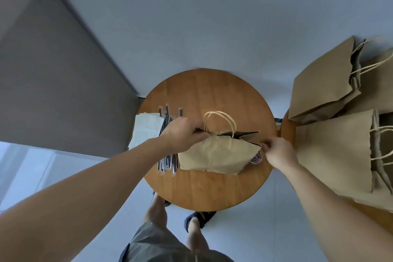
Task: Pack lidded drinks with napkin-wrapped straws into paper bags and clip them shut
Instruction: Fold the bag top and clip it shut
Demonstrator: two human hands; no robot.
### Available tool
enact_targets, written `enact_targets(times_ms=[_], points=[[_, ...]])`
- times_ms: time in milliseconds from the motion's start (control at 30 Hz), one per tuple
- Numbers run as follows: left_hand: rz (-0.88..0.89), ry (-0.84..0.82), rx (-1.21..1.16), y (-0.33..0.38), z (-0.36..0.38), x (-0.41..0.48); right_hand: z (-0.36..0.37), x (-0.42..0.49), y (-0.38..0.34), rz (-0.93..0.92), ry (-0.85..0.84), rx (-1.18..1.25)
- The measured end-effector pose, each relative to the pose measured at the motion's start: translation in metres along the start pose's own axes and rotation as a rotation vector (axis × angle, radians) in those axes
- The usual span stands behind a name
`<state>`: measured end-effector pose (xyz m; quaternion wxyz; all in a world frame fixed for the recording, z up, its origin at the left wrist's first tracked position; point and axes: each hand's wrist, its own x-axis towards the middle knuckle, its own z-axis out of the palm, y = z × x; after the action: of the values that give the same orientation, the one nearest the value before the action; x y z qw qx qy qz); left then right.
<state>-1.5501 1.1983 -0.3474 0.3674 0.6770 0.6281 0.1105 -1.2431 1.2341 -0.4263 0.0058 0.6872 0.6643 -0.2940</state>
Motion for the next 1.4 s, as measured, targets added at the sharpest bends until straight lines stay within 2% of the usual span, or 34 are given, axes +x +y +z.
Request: enact_targets(times_ms=[67, 233, 467, 600, 767, 1000, 1200, 1400], points=[[0.000, 0.003, 0.004, -0.002, 0.002, 0.004, 0.020, 0.004, 0.013, 0.054, -0.108, -0.092], [-0.052, 0.006, 0.017, -0.006, 0.010, 0.009, 0.046, 0.012, 0.025, 0.084, -0.164, -0.273], [-0.105, 0.042, -0.032, -0.011, 0.019, 0.004, 0.051, 0.014, 0.020, 0.049, -0.146, -0.391], [-0.131, 0.045, -0.031, -0.009, 0.020, 0.005, 0.052, 0.011, 0.022, 0.067, -0.128, -0.276], [-0.143, 0.061, -0.044, -0.008, 0.020, 0.003, 0.053, 0.017, 0.028, 0.080, -0.142, -0.249], [-0.161, 0.048, -0.065, -0.005, 0.021, -0.002, 0.057, 0.010, 0.036, 0.074, -0.066, 0.068], [-0.173, 0.009, -0.083, -0.002, 0.018, -0.004, 0.061, 0.011, 0.045, 0.059, -0.060, 0.046], [-0.161, 0.009, -0.072, -0.006, 0.020, -0.003, 0.069, 0.015, 0.047, 0.139, 0.003, 0.112]])
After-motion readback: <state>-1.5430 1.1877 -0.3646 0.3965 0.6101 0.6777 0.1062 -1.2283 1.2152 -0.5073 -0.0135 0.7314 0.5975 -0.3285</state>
